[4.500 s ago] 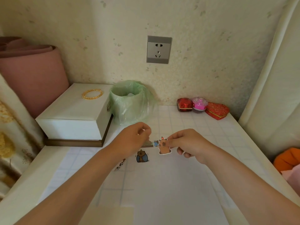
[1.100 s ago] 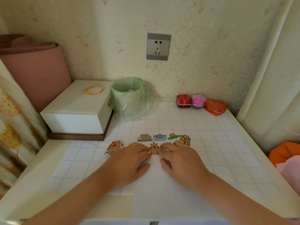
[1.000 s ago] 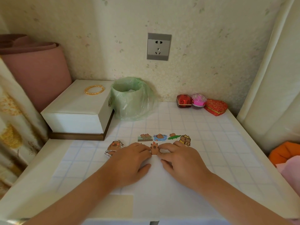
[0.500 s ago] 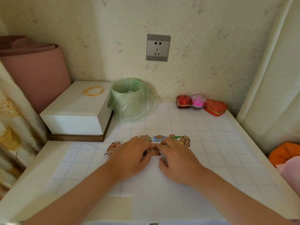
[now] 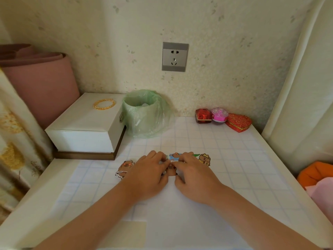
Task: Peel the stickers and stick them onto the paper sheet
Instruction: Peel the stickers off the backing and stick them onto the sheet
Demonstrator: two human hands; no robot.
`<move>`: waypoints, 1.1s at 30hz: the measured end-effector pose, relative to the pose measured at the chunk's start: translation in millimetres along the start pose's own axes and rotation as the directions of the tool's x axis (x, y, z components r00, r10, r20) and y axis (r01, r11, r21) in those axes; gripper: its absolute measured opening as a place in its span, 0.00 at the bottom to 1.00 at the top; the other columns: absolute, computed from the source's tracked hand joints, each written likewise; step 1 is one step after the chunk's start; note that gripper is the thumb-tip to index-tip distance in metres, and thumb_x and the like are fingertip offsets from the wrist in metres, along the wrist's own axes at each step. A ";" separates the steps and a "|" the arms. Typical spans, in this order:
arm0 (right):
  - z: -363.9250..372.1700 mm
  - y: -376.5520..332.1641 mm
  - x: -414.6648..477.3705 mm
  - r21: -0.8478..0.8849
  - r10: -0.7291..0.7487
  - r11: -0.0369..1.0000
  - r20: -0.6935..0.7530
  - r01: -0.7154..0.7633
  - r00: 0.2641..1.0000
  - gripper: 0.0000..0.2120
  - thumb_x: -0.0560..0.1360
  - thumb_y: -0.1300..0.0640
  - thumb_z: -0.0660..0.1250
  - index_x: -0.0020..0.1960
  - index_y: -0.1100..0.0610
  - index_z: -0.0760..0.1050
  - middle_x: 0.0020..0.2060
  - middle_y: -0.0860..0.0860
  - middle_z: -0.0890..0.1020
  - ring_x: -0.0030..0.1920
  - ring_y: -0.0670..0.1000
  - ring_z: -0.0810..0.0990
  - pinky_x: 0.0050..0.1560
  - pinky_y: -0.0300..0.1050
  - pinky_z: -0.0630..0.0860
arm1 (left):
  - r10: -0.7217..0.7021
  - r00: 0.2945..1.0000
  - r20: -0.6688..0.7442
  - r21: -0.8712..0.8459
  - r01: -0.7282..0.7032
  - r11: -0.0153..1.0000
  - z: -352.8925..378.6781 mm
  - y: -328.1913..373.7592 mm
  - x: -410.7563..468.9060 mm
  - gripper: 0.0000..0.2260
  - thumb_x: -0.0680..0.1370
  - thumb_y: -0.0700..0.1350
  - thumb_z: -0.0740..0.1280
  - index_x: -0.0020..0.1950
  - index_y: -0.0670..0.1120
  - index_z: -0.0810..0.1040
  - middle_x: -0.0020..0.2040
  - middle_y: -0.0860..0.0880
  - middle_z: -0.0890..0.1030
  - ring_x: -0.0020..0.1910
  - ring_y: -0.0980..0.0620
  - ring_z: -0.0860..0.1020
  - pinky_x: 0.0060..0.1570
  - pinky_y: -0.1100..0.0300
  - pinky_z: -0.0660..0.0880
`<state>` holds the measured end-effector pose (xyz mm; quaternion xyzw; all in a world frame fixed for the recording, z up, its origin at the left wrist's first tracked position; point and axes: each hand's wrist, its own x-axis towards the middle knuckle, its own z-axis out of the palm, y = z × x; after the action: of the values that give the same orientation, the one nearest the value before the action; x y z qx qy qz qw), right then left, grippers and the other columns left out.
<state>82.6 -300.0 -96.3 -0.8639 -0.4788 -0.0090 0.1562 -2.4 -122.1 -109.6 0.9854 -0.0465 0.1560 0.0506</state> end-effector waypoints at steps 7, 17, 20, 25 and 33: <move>-1.4 1.0 -1.2 0.016 -0.010 1.000 -0.010 0.010 1.000 0.14 0.78 0.50 0.62 0.61 0.50 0.77 0.53 0.47 0.70 0.54 0.49 0.71 0.44 0.43 0.74 | 0.069 0.997 0.038 0.029 -0.070 0.997 -9.0 2.9 -13.6 0.19 0.77 0.56 0.57 0.54 0.48 0.82 0.52 0.51 0.79 0.47 0.50 0.76 0.37 0.58 0.76; 0.1 -0.8 -8.5 -0.070 -0.025 0.997 -0.020 0.024 0.999 0.16 0.80 0.52 0.59 0.66 0.48 0.76 0.56 0.49 0.73 0.59 0.53 0.72 0.44 0.43 0.69 | -0.013 0.985 0.175 -0.095 0.029 0.995 -18.2 16.2 -29.5 0.30 0.77 0.59 0.47 0.67 0.46 0.77 0.63 0.50 0.77 0.64 0.51 0.72 0.61 0.56 0.74; -4.9 -3.5 -15.1 -0.100 -0.057 0.993 -0.018 0.055 0.998 0.16 0.81 0.52 0.59 0.65 0.44 0.78 0.59 0.50 0.78 0.59 0.54 0.75 0.47 0.45 0.73 | -0.047 0.981 0.186 -0.088 0.064 0.994 -18.3 23.2 -30.0 0.32 0.76 0.60 0.45 0.69 0.46 0.75 0.66 0.50 0.77 0.67 0.50 0.70 0.67 0.56 0.70; -17.0 -11.8 -16.7 -0.196 -0.021 0.980 0.074 0.035 0.997 0.15 0.80 0.53 0.57 0.56 0.49 0.82 0.55 0.50 0.80 0.56 0.56 0.76 0.48 0.48 0.74 | -0.172 0.977 0.127 -0.202 0.196 0.960 -19.2 25.0 -28.1 0.18 0.80 0.52 0.59 0.68 0.51 0.76 0.66 0.55 0.75 0.67 0.54 0.70 0.62 0.60 0.71; -33.6 -42.6 6.8 -0.139 0.075 0.988 0.007 -0.073 0.997 0.13 0.81 0.50 0.59 0.58 0.46 0.81 0.53 0.49 0.79 0.52 0.55 0.79 0.46 0.46 0.69 | -0.248 0.966 0.070 -0.311 0.257 0.915 -45.8 3.1 -24.6 0.09 0.80 0.44 0.63 0.54 0.51 0.82 0.58 0.54 0.79 0.60 0.54 0.71 0.61 0.58 0.69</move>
<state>55.4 -282.8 -52.1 -0.8899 -0.4454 -0.0312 0.0929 -39.9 -118.1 -73.6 0.9641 0.0557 0.1245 0.2277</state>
